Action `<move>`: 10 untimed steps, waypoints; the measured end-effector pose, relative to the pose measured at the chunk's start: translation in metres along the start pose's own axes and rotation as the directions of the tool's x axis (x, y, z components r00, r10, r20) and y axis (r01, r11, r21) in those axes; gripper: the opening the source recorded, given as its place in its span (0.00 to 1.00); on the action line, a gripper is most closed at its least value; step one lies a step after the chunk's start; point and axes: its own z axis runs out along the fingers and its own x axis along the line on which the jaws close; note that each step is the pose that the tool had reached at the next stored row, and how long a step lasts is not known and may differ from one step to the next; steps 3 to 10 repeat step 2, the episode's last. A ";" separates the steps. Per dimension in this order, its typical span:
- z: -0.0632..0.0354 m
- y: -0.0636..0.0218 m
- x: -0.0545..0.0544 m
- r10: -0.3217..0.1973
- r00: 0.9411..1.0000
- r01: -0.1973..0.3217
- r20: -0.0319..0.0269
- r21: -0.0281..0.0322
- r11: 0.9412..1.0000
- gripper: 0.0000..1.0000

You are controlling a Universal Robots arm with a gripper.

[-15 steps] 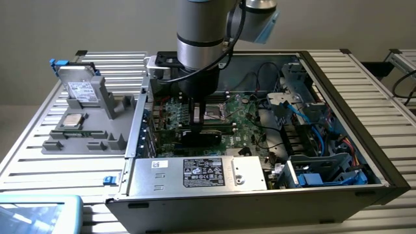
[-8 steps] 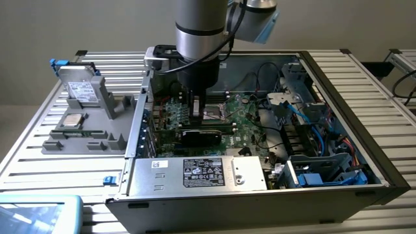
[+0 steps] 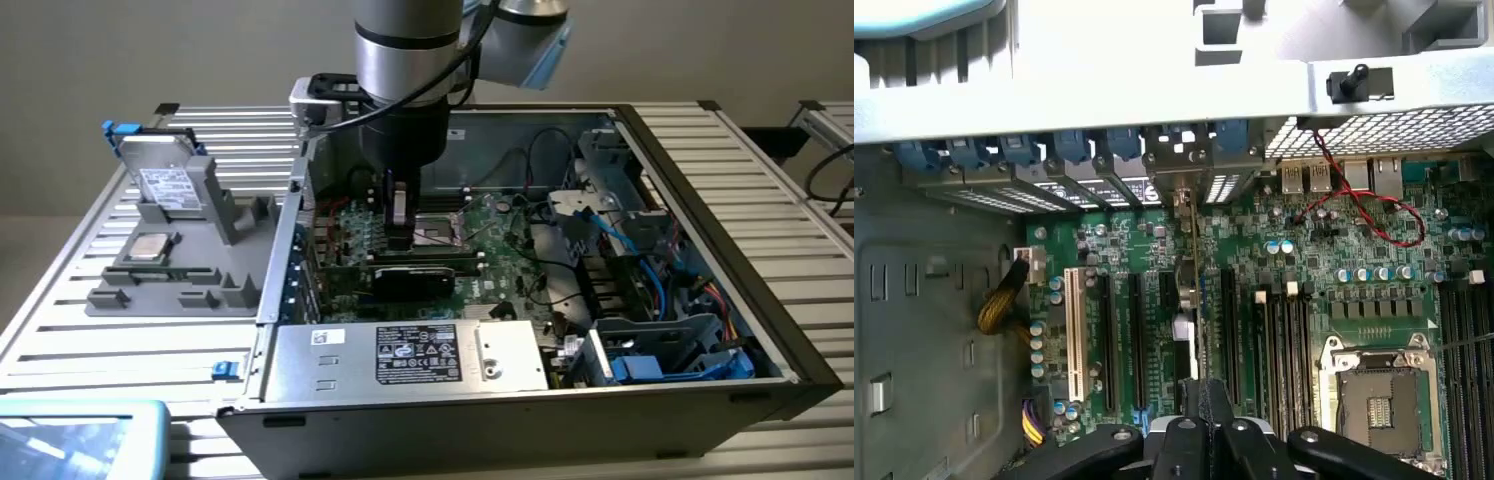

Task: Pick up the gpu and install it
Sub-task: 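Press down on the gpu until it lock into place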

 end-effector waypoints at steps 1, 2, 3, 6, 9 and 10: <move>0.0000 0.0000 0.000 0.000 1.000 0.000 0.000 0.000 1.000 0.12; 0.0000 0.0000 0.000 0.000 1.000 0.000 0.000 0.000 1.000 0.12; 0.0000 0.0000 0.000 0.000 1.000 0.000 0.000 0.000 1.000 0.12; 0.0000 0.0000 0.000 0.000 1.000 0.000 0.000 0.000 1.000 0.12; 0.0000 0.0000 0.000 0.000 1.000 0.000 0.000 0.000 1.000 0.12; 0.0000 0.0000 0.000 0.000 1.000 0.000 0.000 0.000 1.000 0.12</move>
